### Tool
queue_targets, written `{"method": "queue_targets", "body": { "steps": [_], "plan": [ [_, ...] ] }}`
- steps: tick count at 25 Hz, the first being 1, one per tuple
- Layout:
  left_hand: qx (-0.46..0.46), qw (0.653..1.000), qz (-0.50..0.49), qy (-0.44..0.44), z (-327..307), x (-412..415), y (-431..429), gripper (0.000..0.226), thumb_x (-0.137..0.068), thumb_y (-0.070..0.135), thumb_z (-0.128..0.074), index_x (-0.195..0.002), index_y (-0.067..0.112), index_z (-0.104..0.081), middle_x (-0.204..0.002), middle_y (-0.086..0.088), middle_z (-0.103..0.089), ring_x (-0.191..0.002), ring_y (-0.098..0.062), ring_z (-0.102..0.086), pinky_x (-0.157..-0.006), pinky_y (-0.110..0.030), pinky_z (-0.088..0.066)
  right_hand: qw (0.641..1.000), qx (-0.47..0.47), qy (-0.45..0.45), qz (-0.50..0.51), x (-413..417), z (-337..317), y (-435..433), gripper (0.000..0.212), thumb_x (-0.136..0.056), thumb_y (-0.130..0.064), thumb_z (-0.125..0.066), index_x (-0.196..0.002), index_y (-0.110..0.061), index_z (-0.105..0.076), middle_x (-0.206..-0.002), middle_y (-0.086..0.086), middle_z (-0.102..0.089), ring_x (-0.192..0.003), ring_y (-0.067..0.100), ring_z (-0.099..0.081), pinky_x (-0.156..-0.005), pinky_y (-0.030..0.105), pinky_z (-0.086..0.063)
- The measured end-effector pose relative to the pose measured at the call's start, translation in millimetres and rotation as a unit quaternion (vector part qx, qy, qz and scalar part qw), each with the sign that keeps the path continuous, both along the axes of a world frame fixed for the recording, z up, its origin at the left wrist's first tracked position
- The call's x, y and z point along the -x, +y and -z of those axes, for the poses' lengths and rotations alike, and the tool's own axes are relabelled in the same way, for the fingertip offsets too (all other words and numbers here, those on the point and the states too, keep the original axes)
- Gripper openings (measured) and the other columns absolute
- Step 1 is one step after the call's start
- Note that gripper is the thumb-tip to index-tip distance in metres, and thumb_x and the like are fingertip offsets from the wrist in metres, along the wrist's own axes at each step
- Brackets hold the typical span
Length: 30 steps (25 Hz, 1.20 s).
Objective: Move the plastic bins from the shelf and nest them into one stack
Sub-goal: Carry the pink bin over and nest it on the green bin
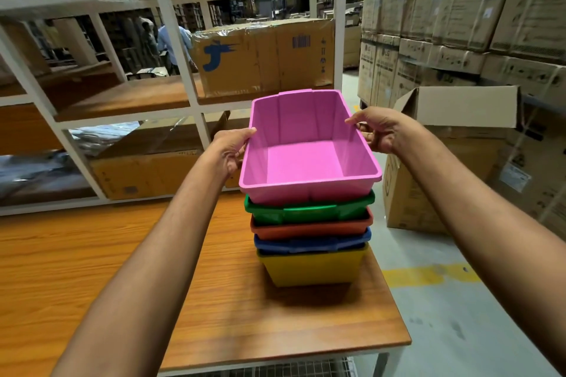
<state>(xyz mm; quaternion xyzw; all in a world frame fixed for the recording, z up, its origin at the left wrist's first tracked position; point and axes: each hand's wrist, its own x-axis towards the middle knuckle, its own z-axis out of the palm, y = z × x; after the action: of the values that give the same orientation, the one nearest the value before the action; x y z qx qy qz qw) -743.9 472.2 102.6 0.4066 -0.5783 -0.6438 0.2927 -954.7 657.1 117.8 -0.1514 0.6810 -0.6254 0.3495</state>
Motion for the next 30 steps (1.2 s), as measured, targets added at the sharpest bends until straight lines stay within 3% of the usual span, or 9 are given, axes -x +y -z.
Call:
{"method": "queue_targets", "body": {
  "steps": [2, 6, 11, 14, 20, 23, 25, 27, 30],
  "plan": [
    [-0.02, 1.0, 0.002, -0.011, 0.7, 0.5, -0.3, 0.027, -0.099, 0.018, -0.068, -0.121, 0.002, -0.067, -0.102, -0.007, -0.066, -0.064, -0.013, -0.059, -0.034, -0.012, -0.042, 1.0, -0.004, -0.007, 0.006, -2.9, 1.8, -0.5, 0.013, -0.095, -0.005, -0.063, -0.107, -0.009, -0.065, -0.086, 0.002, -0.066, -0.07, 0.016, -0.067, -0.054, 0.029, -0.063],
    [-0.036, 0.999, 0.009, -0.022, 2.3, 1.0, -7.6, 0.03, -0.097, 0.014, -0.07, -0.123, 0.001, -0.065, -0.101, -0.007, -0.07, -0.086, -0.021, -0.072, -0.044, -0.027, -0.059, 1.0, -0.018, -0.01, 0.009, -10.0, 1.3, 1.7, 0.004, -0.097, -0.004, -0.061, -0.097, -0.008, -0.063, -0.085, 0.004, -0.065, -0.069, 0.017, -0.068, -0.05, 0.028, -0.062],
    [-0.015, 0.998, 0.011, -0.062, 13.9, 0.2, -4.4, 0.031, -0.098, 0.02, -0.07, -0.123, 0.003, -0.066, -0.115, -0.01, -0.072, -0.094, -0.022, -0.074, -0.062, -0.035, -0.065, 0.999, -0.044, -0.017, 0.006, -14.4, 9.4, 5.8, 0.008, -0.098, -0.004, -0.061, -0.091, -0.008, -0.06, -0.082, 0.004, -0.066, -0.073, 0.017, -0.069, -0.07, 0.034, -0.062],
    [-0.011, 0.998, 0.005, -0.057, 19.2, -0.2, -2.7, 0.03, -0.098, 0.024, -0.069, -0.12, 0.004, -0.068, -0.106, -0.008, -0.073, -0.089, -0.022, -0.073, -0.056, -0.034, -0.063, 0.999, -0.048, -0.013, 0.004, -11.5, 15.1, 6.1, 0.005, -0.098, -0.007, -0.062, -0.094, -0.009, -0.062, -0.084, 0.003, -0.068, -0.076, 0.017, -0.07, -0.08, 0.04, -0.062],
    [-0.004, 0.999, -0.015, -0.05, 19.1, -8.3, 10.9, 0.02, -0.099, 0.025, -0.068, -0.107, 0.007, -0.068, -0.09, -0.005, -0.07, -0.075, -0.018, -0.071, -0.046, -0.027, -0.059, 0.999, -0.037, 0.008, -0.001, -11.7, 20.3, 9.4, 0.003, -0.1, -0.008, -0.06, -0.101, -0.009, -0.063, -0.082, 0.003, -0.07, -0.074, 0.017, -0.071, -0.058, 0.028, -0.063],
    [-0.013, 0.999, -0.041, -0.012, 26.6, -16.0, 21.3, 0.019, -0.098, 0.019, -0.069, -0.11, 0.005, -0.071, -0.089, -0.006, -0.074, -0.067, -0.015, -0.074, -0.057, -0.029, -0.064, 0.999, -0.032, 0.02, -0.007, -7.6, 29.1, 11.9, 0.01, -0.101, -0.012, -0.059, -0.102, -0.006, -0.067, -0.083, 0.005, -0.07, -0.076, 0.017, -0.066, -0.072, 0.026, -0.06],
    [-0.007, 0.998, -0.063, 0.012, 32.6, -22.0, 31.0, 0.019, -0.096, 0.017, -0.071, -0.112, 0.005, -0.073, -0.091, -0.007, -0.077, -0.067, -0.014, -0.074, -0.061, -0.028, -0.064, 0.999, -0.024, 0.022, -0.011, -9.4, 33.8, 17.8, 0.014, -0.102, -0.015, -0.059, -0.105, -0.005, -0.068, -0.073, 0.004, -0.07, -0.06, 0.012, -0.062, -0.052, 0.02, -0.055],
    [0.026, 0.996, -0.081, 0.016, 36.0, -29.9, 41.1, 0.018, -0.095, 0.016, -0.071, -0.112, 0.009, -0.075, -0.094, -0.005, -0.077, -0.069, -0.012, -0.073, -0.054, -0.022, -0.059, 0.999, -0.01, 0.037, -0.009, -13.6, 34.9, 25.6, 0.015, -0.102, -0.015, -0.059, -0.108, -0.004, -0.067, -0.063, 0.0, -0.069, -0.047, 0.006, -0.06, -0.039, 0.019, -0.047],
    [0.074, 0.992, -0.101, 0.032, 39.9, -46.7, 56.5, 0.021, -0.096, 0.017, -0.068, -0.116, 0.018, -0.074, -0.102, 0.001, -0.076, -0.085, -0.009, -0.071, -0.056, -0.018, -0.052, 0.996, 0.001, 0.092, 0.006, -25.8, 33.9, 37.4, 0.009, -0.099, -0.012, -0.064, -0.105, -0.009, -0.07, -0.095, 0.003, -0.077, -0.08, 0.011, -0.075, -0.058, 0.025, -0.061]
  ]
}}
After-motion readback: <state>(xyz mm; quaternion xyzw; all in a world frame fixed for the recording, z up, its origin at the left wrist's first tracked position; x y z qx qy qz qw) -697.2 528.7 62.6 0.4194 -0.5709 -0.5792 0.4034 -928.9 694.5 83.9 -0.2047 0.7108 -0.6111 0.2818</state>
